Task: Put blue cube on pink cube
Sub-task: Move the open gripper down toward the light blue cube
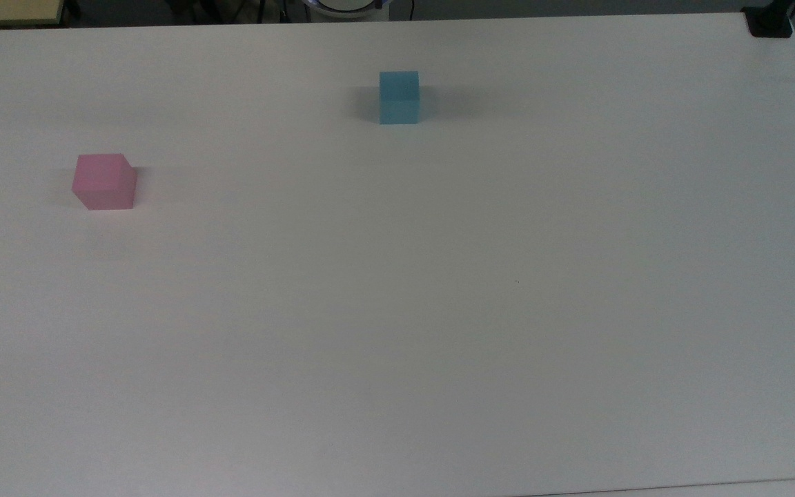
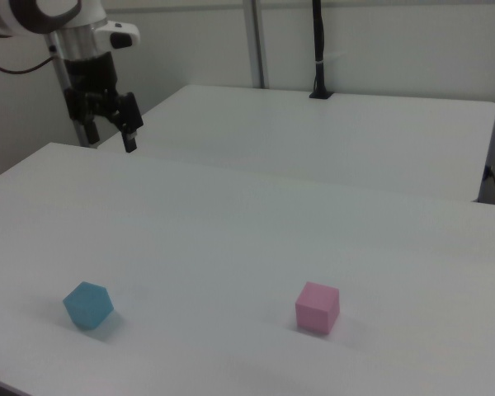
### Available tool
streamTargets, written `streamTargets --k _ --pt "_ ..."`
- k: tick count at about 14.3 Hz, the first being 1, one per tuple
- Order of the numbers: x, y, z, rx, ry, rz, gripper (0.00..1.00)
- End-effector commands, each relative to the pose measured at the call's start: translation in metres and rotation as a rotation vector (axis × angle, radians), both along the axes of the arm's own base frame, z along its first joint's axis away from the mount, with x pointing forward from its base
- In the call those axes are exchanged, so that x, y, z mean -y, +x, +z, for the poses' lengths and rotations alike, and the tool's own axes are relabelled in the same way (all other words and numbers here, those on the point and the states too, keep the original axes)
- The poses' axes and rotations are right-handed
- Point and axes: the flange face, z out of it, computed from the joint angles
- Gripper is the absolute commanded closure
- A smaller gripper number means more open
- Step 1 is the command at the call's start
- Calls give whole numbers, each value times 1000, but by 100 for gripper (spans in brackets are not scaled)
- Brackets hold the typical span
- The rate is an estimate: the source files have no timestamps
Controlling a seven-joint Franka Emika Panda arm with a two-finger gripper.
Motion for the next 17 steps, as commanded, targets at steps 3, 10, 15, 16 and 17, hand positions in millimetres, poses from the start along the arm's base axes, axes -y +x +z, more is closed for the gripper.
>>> streamTargets --k 3,10,15,16,17 --pt "-1 -86 -12 -27 36 54 0" --pt "-31 -119 -50 -23 17 122 0" --pt "-50 -122 -157 -19 13 193 0" --pt "-52 -124 -183 -17 13 199 0" --pt "-52 -125 -197 -18 11 201 0"
